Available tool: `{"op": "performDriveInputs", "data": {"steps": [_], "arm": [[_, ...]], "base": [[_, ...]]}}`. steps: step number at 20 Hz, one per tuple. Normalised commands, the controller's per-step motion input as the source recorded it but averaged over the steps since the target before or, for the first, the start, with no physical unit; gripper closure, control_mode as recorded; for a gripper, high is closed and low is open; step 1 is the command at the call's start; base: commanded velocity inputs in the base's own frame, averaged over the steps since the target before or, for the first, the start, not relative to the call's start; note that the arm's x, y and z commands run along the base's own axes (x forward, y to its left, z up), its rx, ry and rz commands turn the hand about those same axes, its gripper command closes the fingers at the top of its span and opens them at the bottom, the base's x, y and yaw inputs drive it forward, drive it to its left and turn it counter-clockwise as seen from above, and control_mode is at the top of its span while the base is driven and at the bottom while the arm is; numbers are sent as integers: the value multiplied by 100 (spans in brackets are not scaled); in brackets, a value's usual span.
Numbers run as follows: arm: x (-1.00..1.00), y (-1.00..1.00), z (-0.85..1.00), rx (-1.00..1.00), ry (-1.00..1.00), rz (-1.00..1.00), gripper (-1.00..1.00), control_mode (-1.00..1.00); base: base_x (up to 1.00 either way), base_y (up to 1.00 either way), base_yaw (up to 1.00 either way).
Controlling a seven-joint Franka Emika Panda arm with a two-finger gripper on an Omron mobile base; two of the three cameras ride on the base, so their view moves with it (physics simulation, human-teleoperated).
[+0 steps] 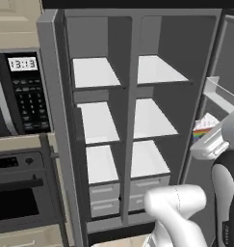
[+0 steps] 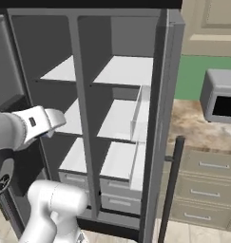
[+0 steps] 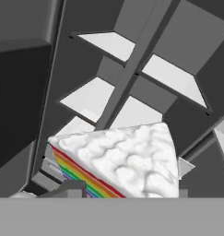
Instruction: Take the cake and cupcake from the fridge and place them on the empty tray on the dining counter.
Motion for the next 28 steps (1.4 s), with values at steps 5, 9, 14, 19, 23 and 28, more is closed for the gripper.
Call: {"op": "performDriveInputs", "data": {"steps": [5, 9, 14, 19, 23, 28], "arm": [[0, 0, 0, 0, 0, 0, 100, 100], [0, 0, 0, 0, 0, 0, 100, 100], [0, 0, 0, 0, 0, 0, 100, 100], [0, 0, 0, 0, 0, 0, 100, 100], [0, 0, 0, 0, 0, 0, 100, 100], [0, 0, 0, 0, 0, 0, 100, 100]], "base": [[-26, -11, 26], [-6, -29, 48], [-42, -27, 56], [-86, -4, 51], [-92, 0, 50], [-77, -19, 51]]}}
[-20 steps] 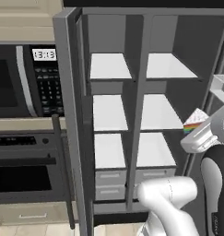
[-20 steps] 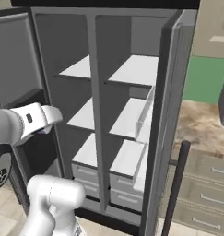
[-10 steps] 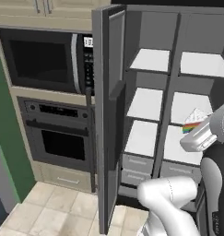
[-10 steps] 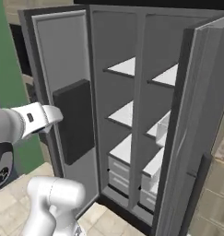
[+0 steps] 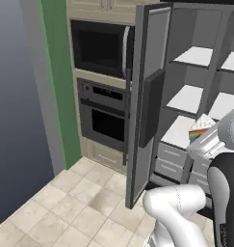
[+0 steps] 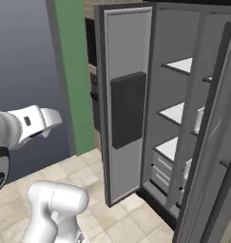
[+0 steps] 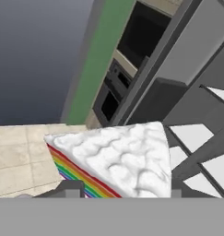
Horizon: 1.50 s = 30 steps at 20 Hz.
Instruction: Take the cake and cupcake from the fridge and place them on the empty tray on the dining counter.
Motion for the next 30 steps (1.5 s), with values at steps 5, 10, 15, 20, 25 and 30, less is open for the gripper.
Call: {"op": "performDriveInputs", "data": {"steps": [5, 10, 15, 20, 25, 30], "arm": [[0, 0, 0, 0, 0, 0, 100, 100], [0, 0, 0, 0, 0, 0, 100, 100], [0, 0, 0, 0, 0, 0, 100, 100], [0, 0, 0, 0, 0, 0, 100, 100], [0, 0, 0, 0, 0, 0, 100, 100], [0, 0, 0, 0, 0, 0, 100, 100]], "base": [[-53, -48, 56], [-41, -58, 63], [-50, -50, 63], [-84, -33, 60], [-99, -14, 56], [-100, 0, 49]]}}
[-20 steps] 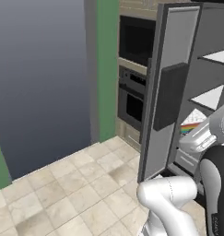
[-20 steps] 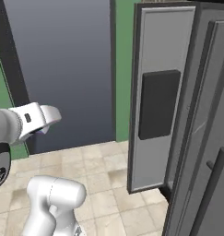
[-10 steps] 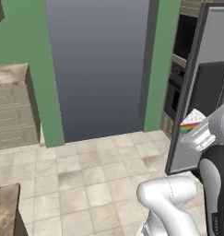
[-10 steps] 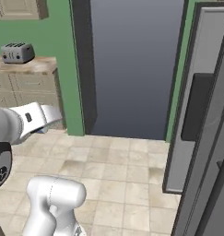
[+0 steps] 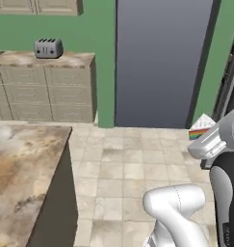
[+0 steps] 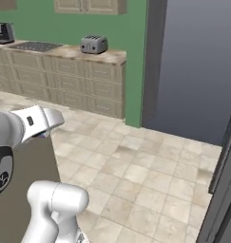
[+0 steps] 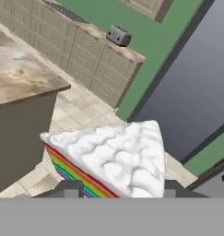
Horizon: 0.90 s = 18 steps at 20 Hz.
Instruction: Take the cake and cupcake from the fridge and place them on the empty tray on the dining counter.
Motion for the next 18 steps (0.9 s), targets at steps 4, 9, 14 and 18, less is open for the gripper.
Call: {"op": "performDriveInputs", "data": {"steps": [4, 9, 14, 18], "arm": [[0, 0, 0, 0, 0, 0, 100, 100], [0, 0, 0, 0, 0, 0, 100, 100], [0, 0, 0, 0, 0, 0, 100, 100], [0, 0, 0, 0, 0, 0, 100, 100]], "base": [[-100, 1, 44], [-100, 18, 37], [-100, 28, 29], [-100, 44, 21]]}}
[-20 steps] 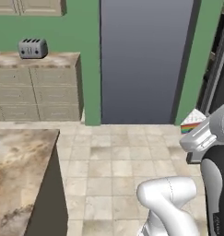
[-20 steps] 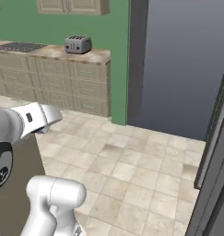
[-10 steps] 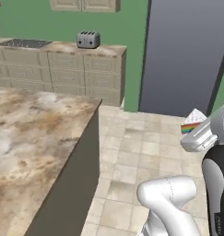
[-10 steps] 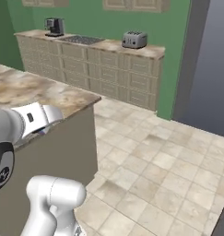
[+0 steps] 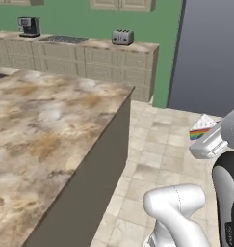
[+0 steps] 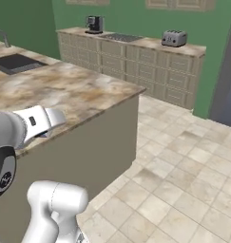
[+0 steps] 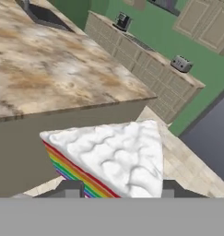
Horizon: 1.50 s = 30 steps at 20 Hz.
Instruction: Take the cake and cupcake from the fridge and place them on the empty tray on the dining counter.
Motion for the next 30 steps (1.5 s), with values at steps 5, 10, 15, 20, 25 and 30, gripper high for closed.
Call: {"op": "performDriveInputs", "data": {"steps": [5, 10, 15, 20, 25, 30], "arm": [[0, 0, 0, 0, 0, 0, 100, 100], [0, 0, 0, 0, 0, 0, 100, 100], [0, 0, 0, 0, 0, 0, 100, 100], [0, 0, 0, 0, 0, 0, 100, 100], [0, 0, 0, 0, 0, 0, 100, 100], [0, 0, 0, 0, 0, 0, 100, 100]], "base": [[-100, 53, 20], [-100, 61, 18], [-53, 83, 14], [-11, 93, 32], [0, 85, 54], [0, 82, 57]]}}
